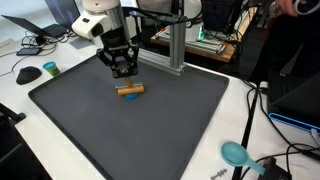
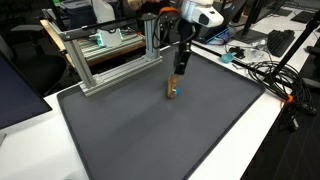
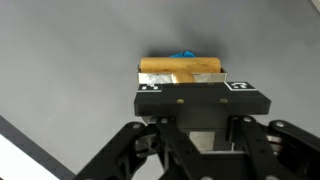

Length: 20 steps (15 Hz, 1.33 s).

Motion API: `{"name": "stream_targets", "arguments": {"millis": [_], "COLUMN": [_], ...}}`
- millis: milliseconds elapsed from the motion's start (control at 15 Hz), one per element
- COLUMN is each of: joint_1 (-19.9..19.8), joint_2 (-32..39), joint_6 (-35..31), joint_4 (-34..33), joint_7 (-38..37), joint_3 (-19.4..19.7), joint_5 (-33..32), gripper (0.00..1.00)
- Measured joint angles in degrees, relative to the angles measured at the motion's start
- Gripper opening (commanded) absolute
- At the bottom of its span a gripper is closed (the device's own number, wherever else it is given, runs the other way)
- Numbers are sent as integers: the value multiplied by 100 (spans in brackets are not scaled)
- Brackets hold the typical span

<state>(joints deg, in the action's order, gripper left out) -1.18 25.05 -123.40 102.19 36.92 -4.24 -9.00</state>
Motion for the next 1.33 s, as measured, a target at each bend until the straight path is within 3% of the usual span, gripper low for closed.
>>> {"name": "stream_targets", "arguments": {"millis": [1333], "joint_1": [58], "joint_2": [11], "joint_6": [-9], "joint_4": [2], "joint_7": [8], "joint_3": [-47], "joint_5": [-165], "gripper": [22]}}
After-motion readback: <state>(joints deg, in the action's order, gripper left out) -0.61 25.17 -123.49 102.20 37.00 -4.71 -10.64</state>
